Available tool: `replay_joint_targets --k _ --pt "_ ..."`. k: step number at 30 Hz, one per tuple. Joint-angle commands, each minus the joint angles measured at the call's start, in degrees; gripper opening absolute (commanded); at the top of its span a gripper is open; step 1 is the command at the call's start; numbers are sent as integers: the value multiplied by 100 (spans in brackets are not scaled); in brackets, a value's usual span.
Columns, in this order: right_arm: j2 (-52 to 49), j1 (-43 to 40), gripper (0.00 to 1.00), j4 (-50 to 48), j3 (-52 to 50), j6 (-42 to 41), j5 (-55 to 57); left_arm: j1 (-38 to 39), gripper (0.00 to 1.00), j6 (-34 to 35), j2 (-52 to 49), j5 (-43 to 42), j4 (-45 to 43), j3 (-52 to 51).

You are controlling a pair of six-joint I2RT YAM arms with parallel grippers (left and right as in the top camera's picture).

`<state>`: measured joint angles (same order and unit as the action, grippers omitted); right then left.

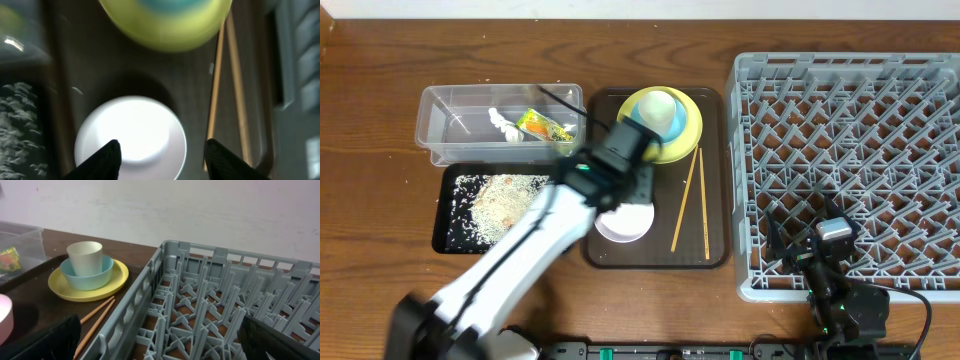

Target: Sort waste into correct bins and load items into the dishwasher rack

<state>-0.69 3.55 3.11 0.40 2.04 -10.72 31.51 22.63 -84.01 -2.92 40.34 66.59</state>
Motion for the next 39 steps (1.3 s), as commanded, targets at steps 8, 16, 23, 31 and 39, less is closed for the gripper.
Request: replay_joint_targets --k 8,16,23,31,39 --pt "26 -74 99 13 -9 -205 -92 -1967 68 20 1860 37 710 367" --pt "-50 -74 99 70 37 -1578 -372 -3165 72 20 2332 -203 1309 367" --pt "-839 -74 99 1460 1200 -1805 -315 -3427 72 20 2188 -201 1366 273" --pt "-3475 -57 99 3501 4223 -1615 -387 -3427 84 17 1961 -199 1451 225" --pt "-5919 295 99 3971 6043 -2234 -2946 -3429 89 20 1884 -199 1451 225"
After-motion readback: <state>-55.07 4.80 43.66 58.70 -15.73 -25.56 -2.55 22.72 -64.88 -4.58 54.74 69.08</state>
